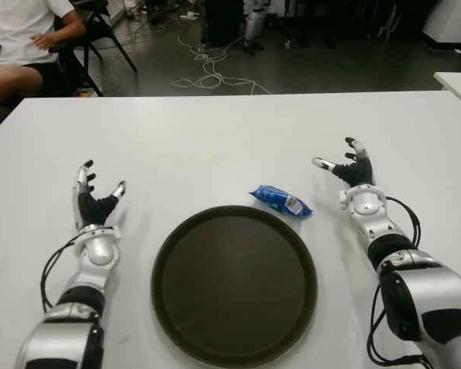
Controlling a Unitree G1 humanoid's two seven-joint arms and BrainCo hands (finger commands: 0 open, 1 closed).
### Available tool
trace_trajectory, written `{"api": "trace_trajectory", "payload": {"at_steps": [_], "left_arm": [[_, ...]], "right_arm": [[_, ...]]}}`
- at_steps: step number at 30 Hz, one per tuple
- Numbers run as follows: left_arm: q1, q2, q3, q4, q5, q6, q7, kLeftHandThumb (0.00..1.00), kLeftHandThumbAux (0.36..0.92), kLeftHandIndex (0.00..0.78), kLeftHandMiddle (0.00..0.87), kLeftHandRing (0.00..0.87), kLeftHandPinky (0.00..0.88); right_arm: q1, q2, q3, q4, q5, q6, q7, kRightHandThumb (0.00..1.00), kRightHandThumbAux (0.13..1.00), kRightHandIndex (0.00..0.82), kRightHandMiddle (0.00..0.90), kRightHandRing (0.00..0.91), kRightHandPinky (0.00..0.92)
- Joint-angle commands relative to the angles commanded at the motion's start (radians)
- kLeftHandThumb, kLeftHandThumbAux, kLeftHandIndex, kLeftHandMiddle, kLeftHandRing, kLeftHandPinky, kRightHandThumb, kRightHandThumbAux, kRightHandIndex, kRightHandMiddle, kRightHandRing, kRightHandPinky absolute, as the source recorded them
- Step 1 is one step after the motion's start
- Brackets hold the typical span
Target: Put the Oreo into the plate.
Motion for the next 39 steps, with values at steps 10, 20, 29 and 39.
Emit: {"api": "trace_trajectory", "payload": {"at_steps": [10, 20, 29, 39], "left_arm": [[-0.001, 0.0, -0.001, 0.0, 0.002, -0.001, 0.005, 0.286, 0.766, 0.126, 0.1, 0.119, 0.168], [-0.001, -0.001, 0.001, -0.001, 0.0, -0.007, 0.006, 0.285, 0.769, 0.134, 0.107, 0.129, 0.191], [-0.002, -0.001, 0.001, 0.0, -0.001, 0.001, 0.002, 0.29, 0.768, 0.123, 0.105, 0.123, 0.179], [-0.005, -0.001, 0.0, 0.003, 0.0, 0.01, 0.003, 0.29, 0.762, 0.12, 0.105, 0.122, 0.169]], "right_arm": [[0.002, -0.001, -0.002, 0.0, 0.003, -0.008, 0.008, 0.0, 0.765, 0.128, 0.089, 0.107, 0.088], [0.002, -0.001, 0.003, -0.002, -0.002, -0.009, 0.013, 0.0, 0.749, 0.141, 0.087, 0.105, 0.085], [0.0, -0.002, 0.002, -0.002, 0.0, 0.0, 0.016, 0.0, 0.748, 0.127, 0.087, 0.099, 0.084], [0.001, -0.002, 0.002, -0.003, 0.0, -0.006, 0.02, 0.0, 0.734, 0.132, 0.085, 0.103, 0.093]]}}
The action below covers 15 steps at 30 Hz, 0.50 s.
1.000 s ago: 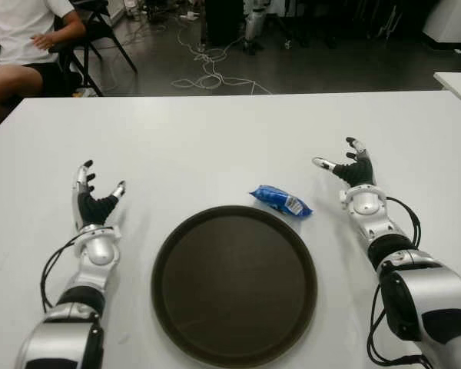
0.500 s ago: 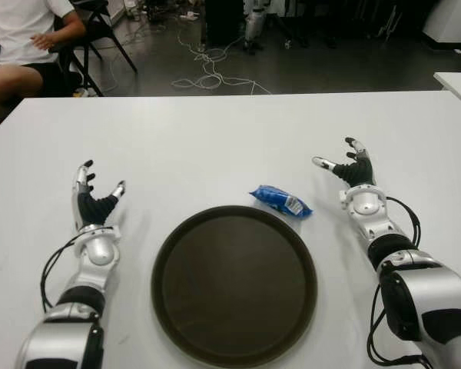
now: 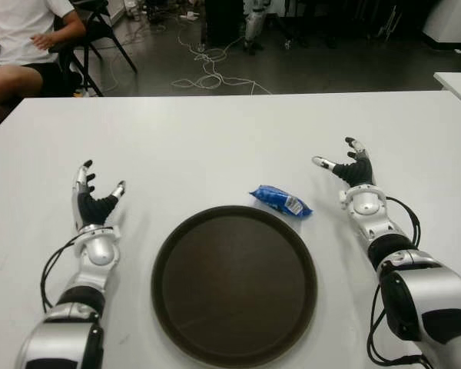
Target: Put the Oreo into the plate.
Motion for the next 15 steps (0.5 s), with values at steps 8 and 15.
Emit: {"api": "trace_trajectory", "payload": {"at_steps": [8, 15], "left_arm": [[-0.001, 0.0, 0.0, 0.001, 0.0, -0.002, -0.003, 0.263, 0.761, 0.114, 0.102, 0.121, 0.173], [-0.001, 0.0, 0.002, 0.004, -0.004, -0.005, -0.008, 0.277, 0.766, 0.125, 0.113, 0.13, 0.182]], "right_arm": [[0.0, 0.0, 0.002, -0.001, -0.001, -0.001, 0.002, 0.0, 0.733, 0.122, 0.094, 0.109, 0.095], [0.0, 0.0, 0.004, -0.001, -0.004, 0.005, -0.002, 0.0, 0.747, 0.125, 0.086, 0.101, 0.092]]}}
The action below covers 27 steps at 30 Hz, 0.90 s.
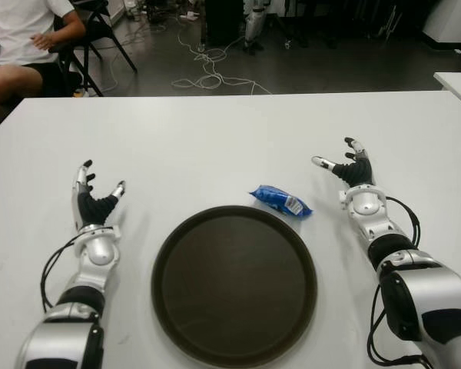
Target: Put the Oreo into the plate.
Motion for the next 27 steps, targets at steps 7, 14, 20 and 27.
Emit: {"api": "trace_trajectory", "payload": {"at_steps": [7, 14, 20, 27], "left_arm": [[0.0, -0.001, 0.003, 0.001, -0.005, -0.001, -0.005, 0.29, 0.761, 0.126, 0.112, 0.126, 0.171], [0.0, 0.001, 0.0, 0.0, -0.001, -0.001, -0.004, 0.305, 0.761, 0.126, 0.103, 0.12, 0.17], [0.001, 0.002, -0.002, -0.001, 0.001, -0.002, -0.003, 0.292, 0.763, 0.127, 0.111, 0.136, 0.198], [0.002, 0.002, -0.004, -0.003, 0.006, 0.003, 0.002, 0.284, 0.772, 0.123, 0.101, 0.119, 0.168]], "right_arm": [[-0.001, -0.001, 0.004, -0.001, -0.002, 0.001, -0.002, 0.0, 0.761, 0.128, 0.093, 0.11, 0.098], [-0.002, -0.001, 0.007, 0.0, -0.004, 0.009, -0.008, 0.0, 0.762, 0.121, 0.085, 0.102, 0.092], [-0.002, -0.002, 0.015, -0.001, -0.009, 0.013, -0.013, 0.0, 0.743, 0.12, 0.088, 0.105, 0.093], [0.0, -0.003, 0.017, -0.002, -0.006, 0.008, -0.015, 0.0, 0.747, 0.13, 0.092, 0.107, 0.093]]}}
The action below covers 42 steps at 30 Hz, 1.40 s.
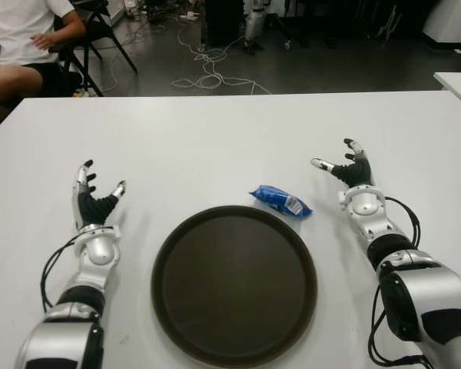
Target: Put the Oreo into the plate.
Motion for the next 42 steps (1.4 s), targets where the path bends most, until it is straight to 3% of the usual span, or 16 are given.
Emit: {"api": "trace_trajectory", "payload": {"at_steps": [8, 42], "left_arm": [[0.001, -0.003, 0.002, -0.004, -0.003, 0.007, 0.001, 0.254, 0.767, 0.113, 0.098, 0.117, 0.168], [0.003, -0.001, 0.004, -0.004, -0.007, -0.001, -0.011, 0.285, 0.768, 0.125, 0.101, 0.116, 0.169]], "right_arm": [[0.001, 0.0, -0.003, 0.002, 0.004, -0.003, -0.002, 0.0, 0.746, 0.129, 0.088, 0.108, 0.096], [0.0, 0.003, -0.015, 0.0, 0.011, 0.002, 0.01, 0.0, 0.738, 0.129, 0.088, 0.105, 0.092]]}}
